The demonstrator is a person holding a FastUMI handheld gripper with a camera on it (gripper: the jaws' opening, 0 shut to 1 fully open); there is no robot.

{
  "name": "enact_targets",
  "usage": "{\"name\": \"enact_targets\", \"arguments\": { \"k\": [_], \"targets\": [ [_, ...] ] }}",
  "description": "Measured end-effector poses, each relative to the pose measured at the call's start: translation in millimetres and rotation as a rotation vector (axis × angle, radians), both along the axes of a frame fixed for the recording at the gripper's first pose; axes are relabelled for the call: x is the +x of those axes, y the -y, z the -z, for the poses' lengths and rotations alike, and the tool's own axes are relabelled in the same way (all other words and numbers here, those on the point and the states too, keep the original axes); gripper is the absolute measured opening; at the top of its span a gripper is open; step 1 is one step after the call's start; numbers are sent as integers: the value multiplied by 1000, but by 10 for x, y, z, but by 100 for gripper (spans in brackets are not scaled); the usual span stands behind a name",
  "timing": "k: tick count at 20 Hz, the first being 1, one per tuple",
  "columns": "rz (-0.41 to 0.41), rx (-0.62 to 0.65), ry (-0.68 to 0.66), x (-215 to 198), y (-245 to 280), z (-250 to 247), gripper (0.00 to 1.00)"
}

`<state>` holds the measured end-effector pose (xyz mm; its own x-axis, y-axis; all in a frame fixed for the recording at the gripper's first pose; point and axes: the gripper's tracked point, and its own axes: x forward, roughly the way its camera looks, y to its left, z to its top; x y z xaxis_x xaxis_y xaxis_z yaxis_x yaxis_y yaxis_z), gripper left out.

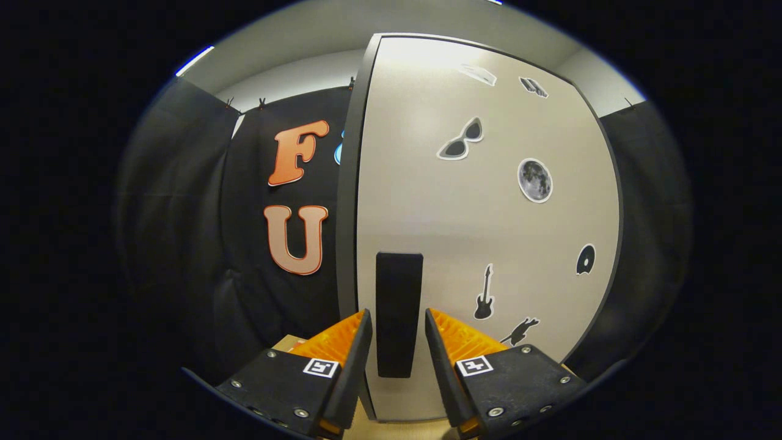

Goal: Open the shoe cabinet door, grab the shoes and put them into the shoe cabinet, then close the shoe cabinet door.

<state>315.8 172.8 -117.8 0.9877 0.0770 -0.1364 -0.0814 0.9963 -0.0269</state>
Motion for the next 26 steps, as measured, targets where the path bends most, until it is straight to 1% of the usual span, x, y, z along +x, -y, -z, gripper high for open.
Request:
{"name": "enact_targets", "arguments": {
  "k": [1, 2, 3, 7, 9, 11, 12, 15, 17, 19, 26],
  "targets": [
    [1, -9, -8, 11, -10, 30, 49],
    [4, -15, -18, -1, -23, 70, 46],
    [13, -18, -7, 6, -23, 58, 40],
    [55, -41, -16, 41, -16, 103, 40],
    [58, -10, -38, 47, -13, 118, 39],
    [28, 50, -70, 45, -21, 136, 32],
    [10, 66, -87, 30, -20, 147, 30],
    [-12, 62, -84, -15, -14, 131, 24],
    [-18, 81, -92, -84, 2, 130, 20],
    [-21, 97, -102, -192, 22, 126, 19],
    [15, 92, -96, -692, 268, 64, 19]
  ]
}}
